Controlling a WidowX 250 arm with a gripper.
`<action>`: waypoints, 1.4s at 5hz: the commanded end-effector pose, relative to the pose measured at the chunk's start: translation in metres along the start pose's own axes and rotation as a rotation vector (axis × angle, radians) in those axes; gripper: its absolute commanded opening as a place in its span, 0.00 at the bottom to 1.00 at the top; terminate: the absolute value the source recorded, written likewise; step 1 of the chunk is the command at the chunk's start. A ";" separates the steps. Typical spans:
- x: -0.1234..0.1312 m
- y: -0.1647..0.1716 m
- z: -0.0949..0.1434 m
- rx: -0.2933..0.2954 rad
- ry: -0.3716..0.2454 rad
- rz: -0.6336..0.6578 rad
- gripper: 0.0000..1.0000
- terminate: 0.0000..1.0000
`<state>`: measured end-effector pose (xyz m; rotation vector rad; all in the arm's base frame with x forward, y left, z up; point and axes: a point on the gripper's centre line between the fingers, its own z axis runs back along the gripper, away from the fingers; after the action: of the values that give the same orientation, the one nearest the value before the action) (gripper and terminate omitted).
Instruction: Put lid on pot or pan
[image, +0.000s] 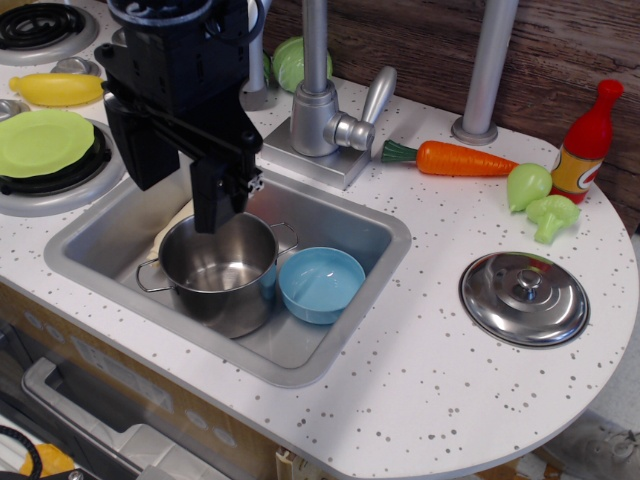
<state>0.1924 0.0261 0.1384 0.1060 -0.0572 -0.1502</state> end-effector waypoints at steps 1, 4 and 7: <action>0.000 0.000 0.000 0.000 0.000 0.000 1.00 0.00; 0.087 -0.088 0.002 0.002 -0.028 0.093 1.00 0.00; 0.175 -0.168 -0.029 -0.071 -0.070 0.132 1.00 0.00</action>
<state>0.3405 -0.1640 0.0739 0.0307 -0.0814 -0.0269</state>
